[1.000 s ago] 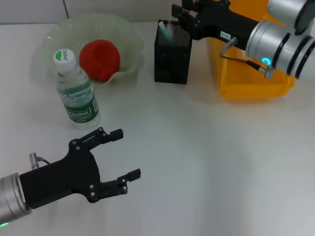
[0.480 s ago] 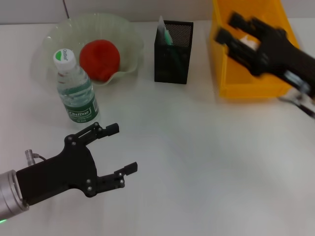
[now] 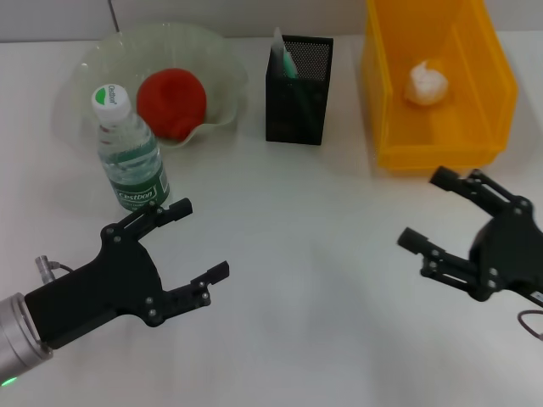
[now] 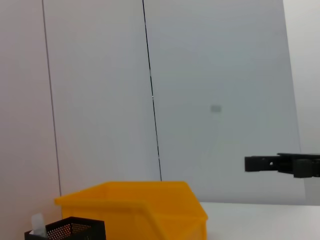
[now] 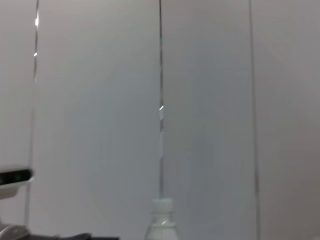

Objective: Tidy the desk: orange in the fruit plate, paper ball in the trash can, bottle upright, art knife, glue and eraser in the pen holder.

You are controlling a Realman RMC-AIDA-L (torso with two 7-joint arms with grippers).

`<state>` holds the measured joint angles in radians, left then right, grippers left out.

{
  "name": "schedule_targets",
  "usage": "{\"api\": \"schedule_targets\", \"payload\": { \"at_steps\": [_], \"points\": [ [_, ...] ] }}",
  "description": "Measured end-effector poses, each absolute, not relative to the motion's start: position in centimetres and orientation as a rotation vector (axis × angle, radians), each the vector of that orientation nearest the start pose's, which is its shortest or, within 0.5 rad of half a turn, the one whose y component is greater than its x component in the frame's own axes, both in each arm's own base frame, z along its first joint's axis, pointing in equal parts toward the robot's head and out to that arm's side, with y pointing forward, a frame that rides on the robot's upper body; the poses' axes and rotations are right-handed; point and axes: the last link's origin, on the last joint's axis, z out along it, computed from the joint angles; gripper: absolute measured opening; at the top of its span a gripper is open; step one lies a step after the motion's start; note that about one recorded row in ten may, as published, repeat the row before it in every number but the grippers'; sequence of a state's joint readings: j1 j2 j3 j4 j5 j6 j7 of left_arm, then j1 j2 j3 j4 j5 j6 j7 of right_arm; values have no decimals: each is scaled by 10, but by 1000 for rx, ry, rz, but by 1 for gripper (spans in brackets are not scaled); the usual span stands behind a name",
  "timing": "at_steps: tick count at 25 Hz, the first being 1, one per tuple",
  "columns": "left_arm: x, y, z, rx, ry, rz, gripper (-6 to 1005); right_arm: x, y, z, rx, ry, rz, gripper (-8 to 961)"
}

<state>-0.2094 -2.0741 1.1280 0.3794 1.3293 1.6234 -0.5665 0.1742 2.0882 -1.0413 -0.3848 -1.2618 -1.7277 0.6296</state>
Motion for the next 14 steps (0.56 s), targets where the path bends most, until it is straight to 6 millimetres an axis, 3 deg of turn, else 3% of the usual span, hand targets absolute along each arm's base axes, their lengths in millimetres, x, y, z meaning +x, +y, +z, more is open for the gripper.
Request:
{"api": "schedule_targets", "payload": {
  "at_steps": [6, 10, 14],
  "points": [
    [-296, 219, -40, -2448, -129, -1005, 859, 294, 221, -19, -2332, 321, 1195, 840],
    [-290, 217, -43, -2579, -204, -1052, 859, 287, 223, -30, -2610, 351, 1158, 840],
    [-286, 218, -46, -2666, -220, -1060, 859, 282, 227, -33, -2732, 375, 1120, 840]
  ]
}}
